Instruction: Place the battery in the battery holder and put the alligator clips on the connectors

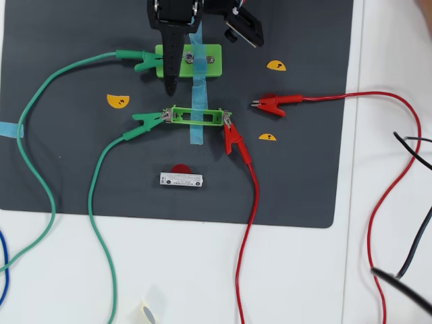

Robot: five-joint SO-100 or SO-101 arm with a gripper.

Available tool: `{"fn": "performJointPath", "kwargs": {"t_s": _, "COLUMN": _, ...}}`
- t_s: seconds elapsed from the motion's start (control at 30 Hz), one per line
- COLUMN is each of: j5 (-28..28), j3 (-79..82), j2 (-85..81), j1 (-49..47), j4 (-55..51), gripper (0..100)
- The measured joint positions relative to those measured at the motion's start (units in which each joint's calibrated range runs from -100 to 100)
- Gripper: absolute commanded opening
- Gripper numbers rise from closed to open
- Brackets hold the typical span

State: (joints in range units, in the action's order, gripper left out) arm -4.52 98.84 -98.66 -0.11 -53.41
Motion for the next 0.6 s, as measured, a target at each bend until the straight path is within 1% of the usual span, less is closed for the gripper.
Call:
{"fn": "performJointPath", "kwargs": {"t_s": 0.3, "j5": 0.0, "j3": 0.0, "j2": 0.0, "j1": 0.0, "j4": 0.0, "gripper": 26}}
{"fn": "performJointPath", "kwargs": {"t_s": 0.4, "j5": 1.3, "j3": 0.0, "j2": 0.0, "j1": -0.1, "j4": 2.7, "gripper": 26}}
{"fn": "performJointPath", "kwargs": {"t_s": 0.43, "j5": 2.4, "j3": -0.6, "j2": 1.0, "j1": 0.0, "j4": 5.2, "gripper": 26}}
{"fn": "performJointPath", "kwargs": {"t_s": 0.47, "j5": 3.1, "j3": -2.0, "j2": 2.5, "j1": 0.0, "j4": 6.9, "gripper": 26}}
{"fn": "performJointPath", "kwargs": {"t_s": 0.53, "j5": 3.4, "j3": -6.0, "j2": 11.0, "j1": -1.3, "j4": 10.2, "gripper": 26}}
{"fn": "performJointPath", "kwargs": {"t_s": 0.6, "j5": 3.4, "j3": -19.5, "j2": 26.5, "j1": -7.4, "j4": 15.0, "gripper": 26}}
